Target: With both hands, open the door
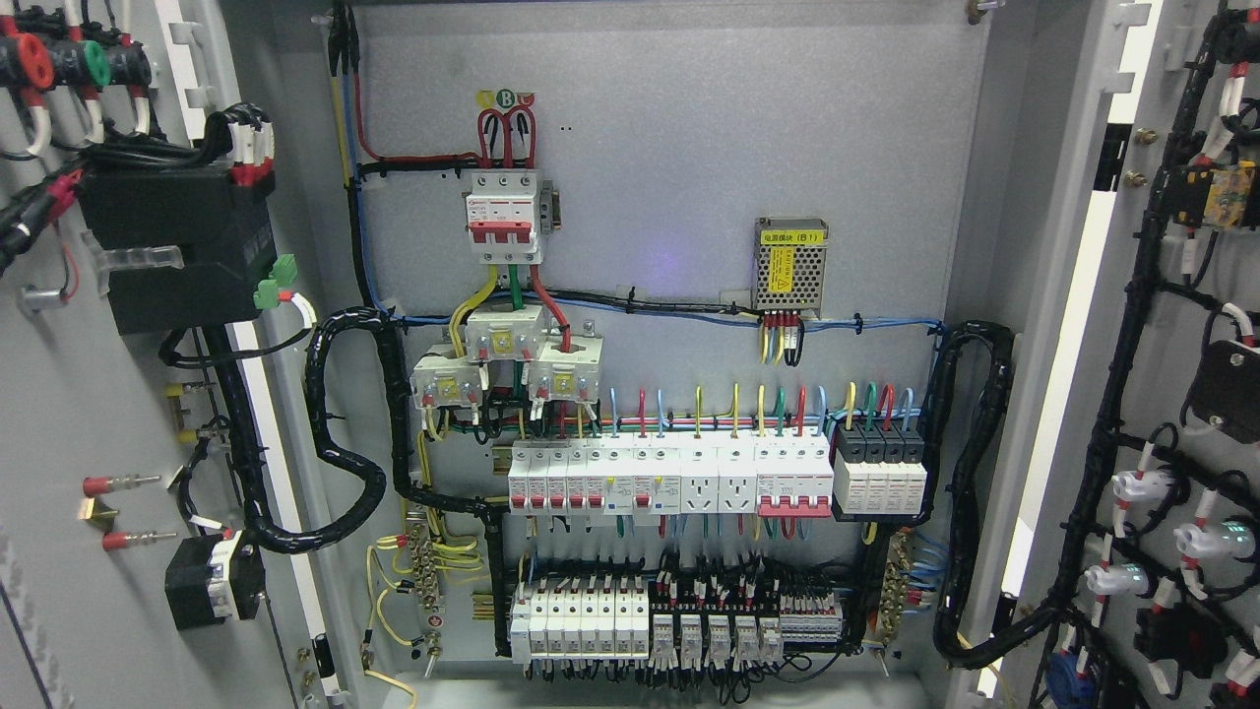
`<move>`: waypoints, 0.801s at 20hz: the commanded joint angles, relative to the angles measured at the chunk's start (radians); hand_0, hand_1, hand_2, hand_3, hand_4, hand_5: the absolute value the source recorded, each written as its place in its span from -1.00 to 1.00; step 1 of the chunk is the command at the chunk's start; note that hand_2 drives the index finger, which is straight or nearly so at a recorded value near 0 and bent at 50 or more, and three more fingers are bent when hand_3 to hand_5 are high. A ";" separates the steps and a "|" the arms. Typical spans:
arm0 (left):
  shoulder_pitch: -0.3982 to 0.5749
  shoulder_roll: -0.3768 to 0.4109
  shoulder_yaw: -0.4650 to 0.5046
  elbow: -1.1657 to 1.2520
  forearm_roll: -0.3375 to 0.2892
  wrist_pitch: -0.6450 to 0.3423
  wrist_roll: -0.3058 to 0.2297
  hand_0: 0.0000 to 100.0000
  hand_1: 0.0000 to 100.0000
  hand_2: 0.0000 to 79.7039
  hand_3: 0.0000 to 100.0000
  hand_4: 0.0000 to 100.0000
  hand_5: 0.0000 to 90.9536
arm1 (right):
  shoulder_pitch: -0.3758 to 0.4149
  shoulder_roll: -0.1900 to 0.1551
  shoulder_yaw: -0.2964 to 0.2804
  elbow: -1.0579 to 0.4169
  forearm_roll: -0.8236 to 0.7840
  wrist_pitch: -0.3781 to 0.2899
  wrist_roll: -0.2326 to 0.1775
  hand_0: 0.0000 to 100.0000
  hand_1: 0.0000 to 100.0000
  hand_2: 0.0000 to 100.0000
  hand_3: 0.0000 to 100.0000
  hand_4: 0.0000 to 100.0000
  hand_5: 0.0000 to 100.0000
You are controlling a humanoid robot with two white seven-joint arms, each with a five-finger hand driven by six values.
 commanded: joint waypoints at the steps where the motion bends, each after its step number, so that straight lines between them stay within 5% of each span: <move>1: 0.000 0.000 0.014 0.000 -0.011 0.000 0.000 -1.00 -1.00 -1.00 -1.00 -0.94 -1.00 | -0.005 0.010 0.019 0.014 0.008 0.000 0.001 -0.79 -1.00 -1.00 -1.00 -1.00 -1.00; 8: 0.000 0.000 0.011 -0.001 -0.009 0.000 0.000 -1.00 -1.00 -1.00 -1.00 -0.94 -1.00 | -0.002 0.001 -0.009 0.036 0.020 -0.003 -0.002 -0.79 -1.00 -1.00 -1.00 -1.00 -1.00; 13: 0.008 -0.001 -0.003 -0.111 -0.020 0.001 0.000 -1.00 -1.00 -1.00 -1.00 -0.94 -1.00 | 0.004 -0.008 -0.089 0.074 0.023 -0.012 -0.039 -0.79 -1.00 -1.00 -1.00 -1.00 -1.00; 16: 0.064 0.002 -0.090 -0.294 -0.012 0.001 0.000 -1.00 -1.00 -1.00 -1.00 -0.94 -1.00 | 0.010 -0.038 -0.135 0.079 0.023 -0.017 -0.062 -0.79 -1.00 -1.00 -1.00 -1.00 -1.00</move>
